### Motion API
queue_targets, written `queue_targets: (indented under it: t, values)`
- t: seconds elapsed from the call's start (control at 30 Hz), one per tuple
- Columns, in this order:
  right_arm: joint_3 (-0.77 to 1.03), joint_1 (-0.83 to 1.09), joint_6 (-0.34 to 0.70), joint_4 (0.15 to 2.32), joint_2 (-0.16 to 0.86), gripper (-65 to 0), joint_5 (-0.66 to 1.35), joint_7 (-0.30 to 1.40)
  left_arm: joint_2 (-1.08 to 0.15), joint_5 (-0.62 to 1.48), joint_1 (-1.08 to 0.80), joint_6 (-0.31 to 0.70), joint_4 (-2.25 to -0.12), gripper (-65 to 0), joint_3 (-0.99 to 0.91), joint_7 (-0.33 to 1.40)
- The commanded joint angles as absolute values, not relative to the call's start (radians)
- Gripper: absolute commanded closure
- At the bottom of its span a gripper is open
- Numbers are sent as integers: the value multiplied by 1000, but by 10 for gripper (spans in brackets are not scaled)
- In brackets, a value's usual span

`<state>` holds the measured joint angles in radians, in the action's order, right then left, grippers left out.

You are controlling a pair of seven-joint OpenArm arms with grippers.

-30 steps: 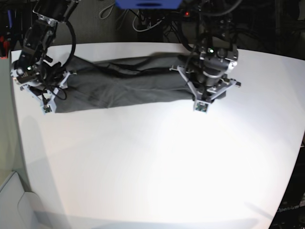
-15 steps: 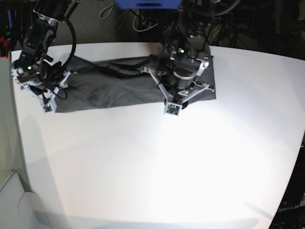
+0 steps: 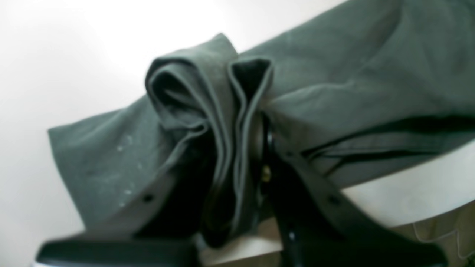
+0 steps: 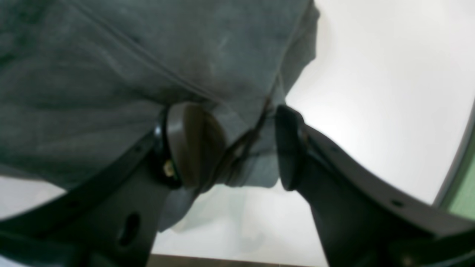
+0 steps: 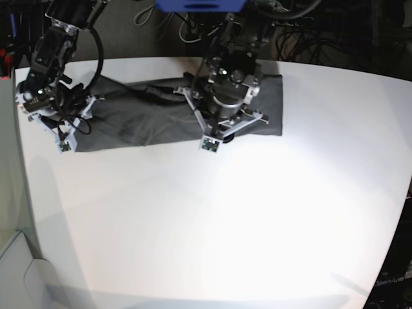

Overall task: Layout the t-shirt on the table in an organized manner, then fold the t-shirt properly
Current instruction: 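Move the left gripper along the strip toward the right gripper, pinching fabric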

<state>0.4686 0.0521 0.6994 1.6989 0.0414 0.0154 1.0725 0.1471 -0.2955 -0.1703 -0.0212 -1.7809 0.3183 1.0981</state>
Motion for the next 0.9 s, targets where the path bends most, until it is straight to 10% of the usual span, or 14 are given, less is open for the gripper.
queue_targets:
  t: [0.0, 0.87]
  values:
    - [470, 39, 698, 1713, 50, -325, 22, 1059, 157, -297, -162, -25, -1793, -1, 325, 1082]
    - [469, 39, 698, 1713, 36, -325, 22, 1056, 157, -297, -119, -22, -1782, -5, 424, 1078]
